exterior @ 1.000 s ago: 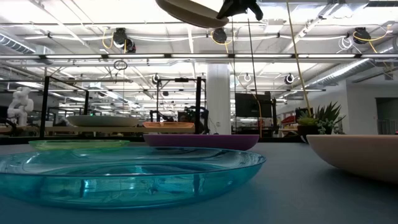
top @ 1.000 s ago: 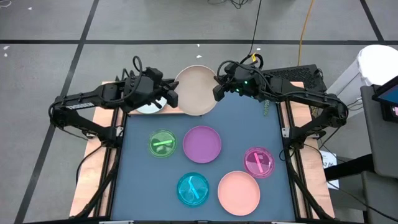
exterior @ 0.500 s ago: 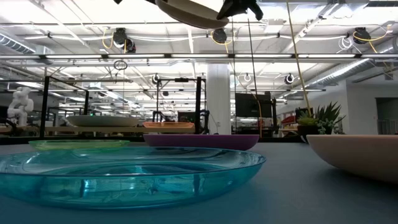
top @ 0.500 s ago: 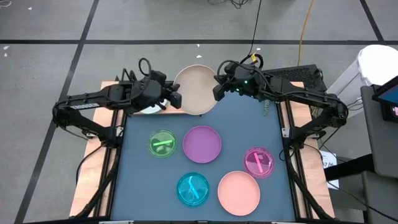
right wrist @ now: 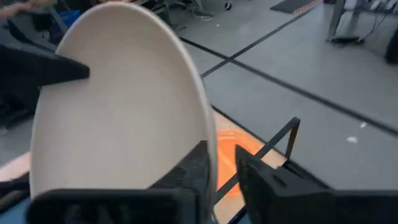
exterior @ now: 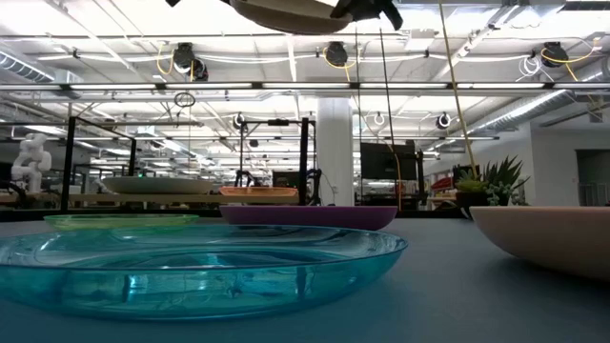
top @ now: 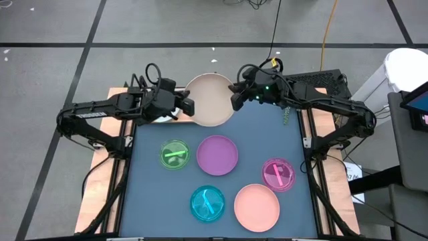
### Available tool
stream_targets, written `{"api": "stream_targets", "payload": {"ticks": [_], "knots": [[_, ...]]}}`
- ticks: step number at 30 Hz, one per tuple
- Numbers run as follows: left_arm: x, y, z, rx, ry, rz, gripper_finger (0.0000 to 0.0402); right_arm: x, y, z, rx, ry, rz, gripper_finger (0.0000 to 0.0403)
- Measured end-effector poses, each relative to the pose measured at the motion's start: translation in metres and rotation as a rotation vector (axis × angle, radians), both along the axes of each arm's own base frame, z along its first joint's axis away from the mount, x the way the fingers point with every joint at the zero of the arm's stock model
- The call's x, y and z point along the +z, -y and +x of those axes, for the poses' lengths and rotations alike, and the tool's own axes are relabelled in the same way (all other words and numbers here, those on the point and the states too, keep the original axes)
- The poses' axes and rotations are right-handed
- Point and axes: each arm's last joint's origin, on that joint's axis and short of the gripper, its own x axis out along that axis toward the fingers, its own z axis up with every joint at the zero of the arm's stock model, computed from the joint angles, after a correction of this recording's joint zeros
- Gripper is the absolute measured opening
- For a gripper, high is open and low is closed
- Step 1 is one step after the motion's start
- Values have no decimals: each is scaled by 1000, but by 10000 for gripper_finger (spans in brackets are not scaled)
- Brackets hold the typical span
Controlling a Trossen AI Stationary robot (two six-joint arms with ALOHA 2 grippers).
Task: Place and stack plates onto a shelf
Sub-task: Stack the white plate on top of the gray plate on the shelf
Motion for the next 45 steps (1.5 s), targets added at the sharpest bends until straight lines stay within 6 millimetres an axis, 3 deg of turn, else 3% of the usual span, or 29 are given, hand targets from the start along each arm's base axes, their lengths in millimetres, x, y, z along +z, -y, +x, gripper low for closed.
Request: {"api": "stream_targets", "payload": {"ticks": [6,12,23,27,32,38,45], "knots": [[-15,1,-2,93,34,-114,12,2,4,-22,-11,-26,119,158],[-42,6,-7,275,101,-217,12,3,3,-51,-59,-112,182,208],[-100,29,-21,640,398,-383,12,21,-8,-87,-34,-94,132,223],[-114,26,-22,663,376,-380,12,25,-10,-94,-12,-87,106,223],[-117,6,-23,741,388,-356,12,27,-12,-95,48,-84,106,222],[-102,-26,-42,857,462,-339,12,27,-13,-95,88,-75,126,222],[-90,-39,-60,920,538,-360,12,29,-13,-93,89,-50,116,222]]}}
